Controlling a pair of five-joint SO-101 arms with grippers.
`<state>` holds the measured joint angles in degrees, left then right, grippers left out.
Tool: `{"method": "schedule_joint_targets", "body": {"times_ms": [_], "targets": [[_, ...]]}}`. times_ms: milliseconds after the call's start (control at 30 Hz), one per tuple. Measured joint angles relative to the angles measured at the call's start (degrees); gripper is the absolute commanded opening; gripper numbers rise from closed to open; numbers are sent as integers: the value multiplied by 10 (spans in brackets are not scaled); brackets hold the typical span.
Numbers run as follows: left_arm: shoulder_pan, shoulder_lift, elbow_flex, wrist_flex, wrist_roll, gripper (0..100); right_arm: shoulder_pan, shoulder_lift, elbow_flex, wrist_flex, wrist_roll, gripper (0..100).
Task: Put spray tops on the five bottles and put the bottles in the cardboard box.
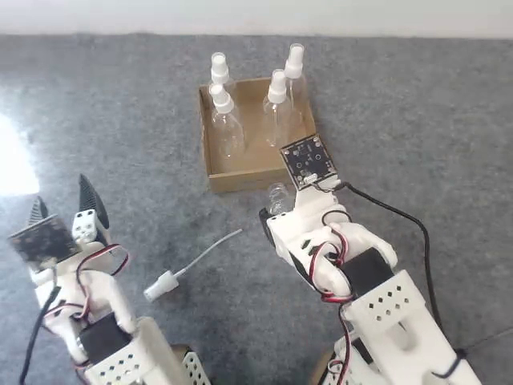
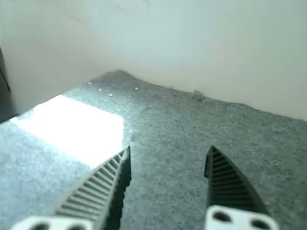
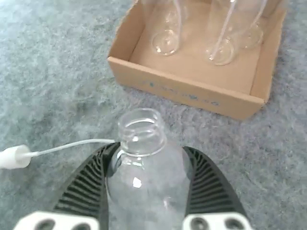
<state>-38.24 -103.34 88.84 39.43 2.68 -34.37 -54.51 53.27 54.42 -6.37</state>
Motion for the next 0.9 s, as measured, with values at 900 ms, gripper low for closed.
{"method": "schedule_joint_targets", "body": {"times_ms": [900], "targets": [[-10, 0, -215, 246, -138, 213, 4, 0, 11, -24, 0, 34]]}}
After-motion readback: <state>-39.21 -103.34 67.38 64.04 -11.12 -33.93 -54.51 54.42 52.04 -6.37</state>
